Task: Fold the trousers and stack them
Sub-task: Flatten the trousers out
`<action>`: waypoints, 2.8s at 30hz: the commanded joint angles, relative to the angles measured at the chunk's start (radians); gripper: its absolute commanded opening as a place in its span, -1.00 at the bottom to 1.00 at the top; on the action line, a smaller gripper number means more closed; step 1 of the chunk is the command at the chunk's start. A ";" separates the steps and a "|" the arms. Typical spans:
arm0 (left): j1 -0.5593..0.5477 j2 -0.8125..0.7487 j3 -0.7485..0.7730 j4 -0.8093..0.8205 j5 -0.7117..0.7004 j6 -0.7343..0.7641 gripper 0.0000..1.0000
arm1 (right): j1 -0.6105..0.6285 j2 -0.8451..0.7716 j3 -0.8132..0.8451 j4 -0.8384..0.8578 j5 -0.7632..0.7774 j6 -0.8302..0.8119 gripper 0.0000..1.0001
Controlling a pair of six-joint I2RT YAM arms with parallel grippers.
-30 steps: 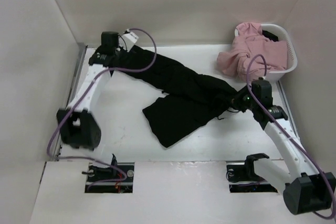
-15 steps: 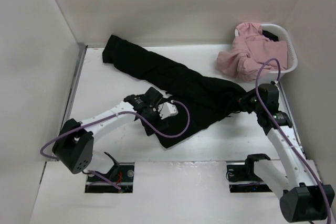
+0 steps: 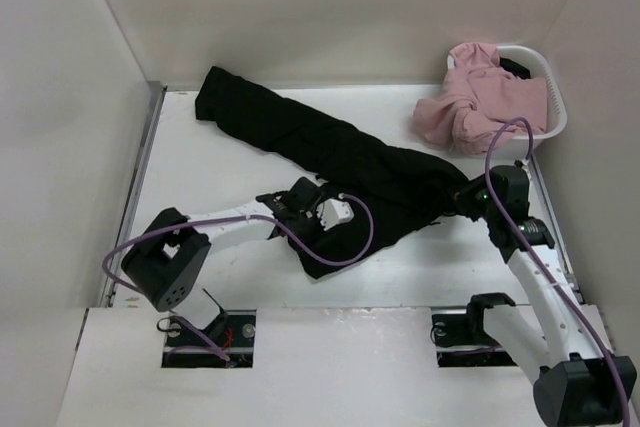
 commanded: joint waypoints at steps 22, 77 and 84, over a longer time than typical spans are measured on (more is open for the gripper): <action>0.628 -0.378 0.422 -0.338 -0.185 0.507 -0.98 | 0.221 -0.186 0.141 -0.151 0.025 0.206 -0.91; 0.551 -0.177 -0.049 0.045 -0.193 0.177 -0.72 | 0.629 0.689 0.301 -0.205 0.261 -0.805 0.44; 0.600 -0.214 -0.069 0.052 -0.216 0.203 -0.77 | 0.605 0.727 0.285 -0.194 0.282 -0.826 -0.14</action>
